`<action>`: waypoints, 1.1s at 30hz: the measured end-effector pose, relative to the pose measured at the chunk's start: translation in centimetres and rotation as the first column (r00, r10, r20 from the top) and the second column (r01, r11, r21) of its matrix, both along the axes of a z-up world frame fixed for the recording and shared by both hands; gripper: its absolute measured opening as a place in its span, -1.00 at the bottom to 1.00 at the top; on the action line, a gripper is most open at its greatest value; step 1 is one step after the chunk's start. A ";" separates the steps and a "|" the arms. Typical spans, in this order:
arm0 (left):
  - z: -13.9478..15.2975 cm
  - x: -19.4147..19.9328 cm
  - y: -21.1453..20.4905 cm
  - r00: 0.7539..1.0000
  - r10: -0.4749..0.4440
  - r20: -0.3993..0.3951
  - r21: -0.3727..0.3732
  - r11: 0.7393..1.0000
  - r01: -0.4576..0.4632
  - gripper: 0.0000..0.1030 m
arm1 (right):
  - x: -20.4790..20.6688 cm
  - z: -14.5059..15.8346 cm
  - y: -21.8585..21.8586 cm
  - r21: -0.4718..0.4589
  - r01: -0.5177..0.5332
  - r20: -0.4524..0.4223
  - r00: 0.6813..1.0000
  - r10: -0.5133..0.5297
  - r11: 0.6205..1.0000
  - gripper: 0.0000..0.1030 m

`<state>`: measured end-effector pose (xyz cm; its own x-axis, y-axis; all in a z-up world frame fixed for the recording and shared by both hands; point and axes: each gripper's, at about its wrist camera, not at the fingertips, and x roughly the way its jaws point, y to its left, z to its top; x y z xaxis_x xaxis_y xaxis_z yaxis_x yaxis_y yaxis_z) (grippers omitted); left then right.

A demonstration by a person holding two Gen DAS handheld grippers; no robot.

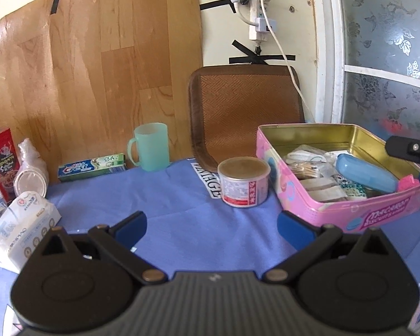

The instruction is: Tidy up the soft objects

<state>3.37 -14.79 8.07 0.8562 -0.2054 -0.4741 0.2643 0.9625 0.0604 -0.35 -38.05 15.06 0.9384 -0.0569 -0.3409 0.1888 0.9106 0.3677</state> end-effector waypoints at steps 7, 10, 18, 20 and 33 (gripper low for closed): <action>0.2 -0.5 -0.3 0.999 0.016 0.041 0.039 0.999 -0.018 1.00 | -0.8 0.3 0.1 0.004 0.015 0.041 0.999 -0.015 1.000 1.00; 0.4 -0.9 -0.6 0.996 0.041 0.084 0.077 0.996 -0.047 1.00 | -1.4 0.8 0.5 -0.026 0.047 0.085 0.995 -0.044 0.999 1.00; 0.5 -1.3 -1.3 0.997 0.021 0.078 0.108 0.994 -0.029 1.00 | -2.4 0.5 0.0 0.036 0.183 0.120 0.975 -0.186 0.982 1.00; 0.5 -1.3 -1.4 0.997 0.005 0.071 0.109 0.994 -0.013 1.00 | -2.4 0.5 -0.2 0.036 0.212 0.104 0.971 -0.215 0.976 1.00; -0.2 -1.2 -1.6 1.000 -0.023 0.004 0.108 0.994 0.022 1.00 | -2.5 -0.4 -0.7 0.082 0.195 0.053 0.978 -0.199 0.977 1.00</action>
<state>2.19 -16.38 7.83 0.8544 -0.1723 -0.4903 0.2854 0.9440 0.1655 -2.84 -38.75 14.69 0.9305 -0.2188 -0.2937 0.3367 0.8268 0.4506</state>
